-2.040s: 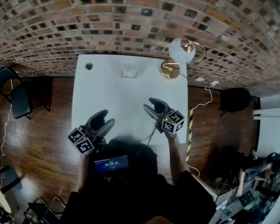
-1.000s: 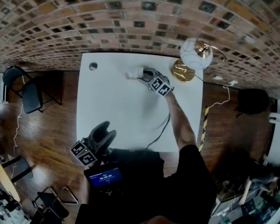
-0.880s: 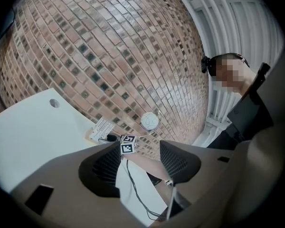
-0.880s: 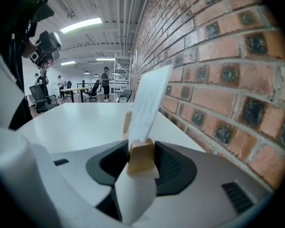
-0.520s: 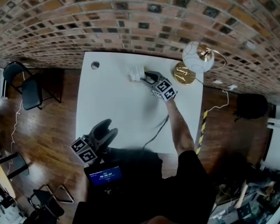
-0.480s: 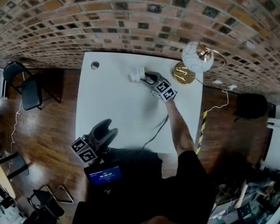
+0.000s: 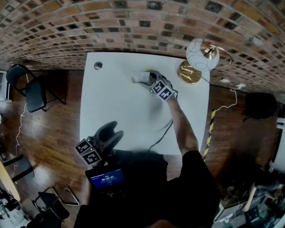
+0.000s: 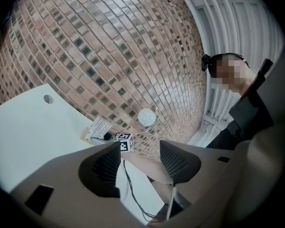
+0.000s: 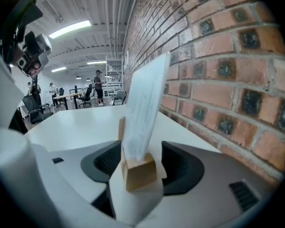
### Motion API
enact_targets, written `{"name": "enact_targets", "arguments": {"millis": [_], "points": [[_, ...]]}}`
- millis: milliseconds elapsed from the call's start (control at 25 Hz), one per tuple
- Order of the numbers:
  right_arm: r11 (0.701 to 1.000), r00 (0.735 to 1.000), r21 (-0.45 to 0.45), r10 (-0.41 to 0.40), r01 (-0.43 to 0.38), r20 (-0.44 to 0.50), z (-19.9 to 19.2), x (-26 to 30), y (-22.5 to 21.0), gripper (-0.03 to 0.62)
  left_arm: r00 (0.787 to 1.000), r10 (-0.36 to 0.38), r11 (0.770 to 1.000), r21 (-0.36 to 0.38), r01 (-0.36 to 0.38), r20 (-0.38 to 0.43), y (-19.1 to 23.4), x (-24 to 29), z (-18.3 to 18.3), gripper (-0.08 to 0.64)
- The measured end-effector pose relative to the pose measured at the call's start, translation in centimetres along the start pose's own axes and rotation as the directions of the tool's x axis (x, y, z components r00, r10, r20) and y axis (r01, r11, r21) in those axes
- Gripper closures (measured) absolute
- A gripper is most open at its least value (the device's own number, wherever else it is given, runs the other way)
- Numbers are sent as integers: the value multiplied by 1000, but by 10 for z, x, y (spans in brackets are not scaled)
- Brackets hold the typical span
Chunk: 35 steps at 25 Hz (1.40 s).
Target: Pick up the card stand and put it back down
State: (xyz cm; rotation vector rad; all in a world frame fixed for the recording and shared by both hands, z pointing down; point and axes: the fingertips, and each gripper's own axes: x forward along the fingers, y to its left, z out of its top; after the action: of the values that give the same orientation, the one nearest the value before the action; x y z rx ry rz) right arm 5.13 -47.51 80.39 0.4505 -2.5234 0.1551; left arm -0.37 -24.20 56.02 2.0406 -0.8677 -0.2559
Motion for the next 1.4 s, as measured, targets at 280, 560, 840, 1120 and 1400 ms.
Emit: {"name": "enact_targets", "arguments": {"millis": [280,560,840,1120,1400], "points": [[987,989,-110,105,-117,-105,-7,12,16,433,1000,4,1000,-10,-4,-3,1,-3,-5,307],[991,993,-74,111,-114,-35,-1,-6,21,460,1000,2,1000,-24,-2,7,2,-5,-6,305],[992,989,-52,121,-117,80,44,-57,23,460,998,-53,998,-38,54,31,-7,4,0,305],[990,986,-86,119,-109,119,102,-110,29,460,979,-183,983,7,183,86,-48,23,28,305],[981,979,-184,93,-59,182,187,-175,41,460,960,-258,966,48,254,107,-84,28,37,305]]}}
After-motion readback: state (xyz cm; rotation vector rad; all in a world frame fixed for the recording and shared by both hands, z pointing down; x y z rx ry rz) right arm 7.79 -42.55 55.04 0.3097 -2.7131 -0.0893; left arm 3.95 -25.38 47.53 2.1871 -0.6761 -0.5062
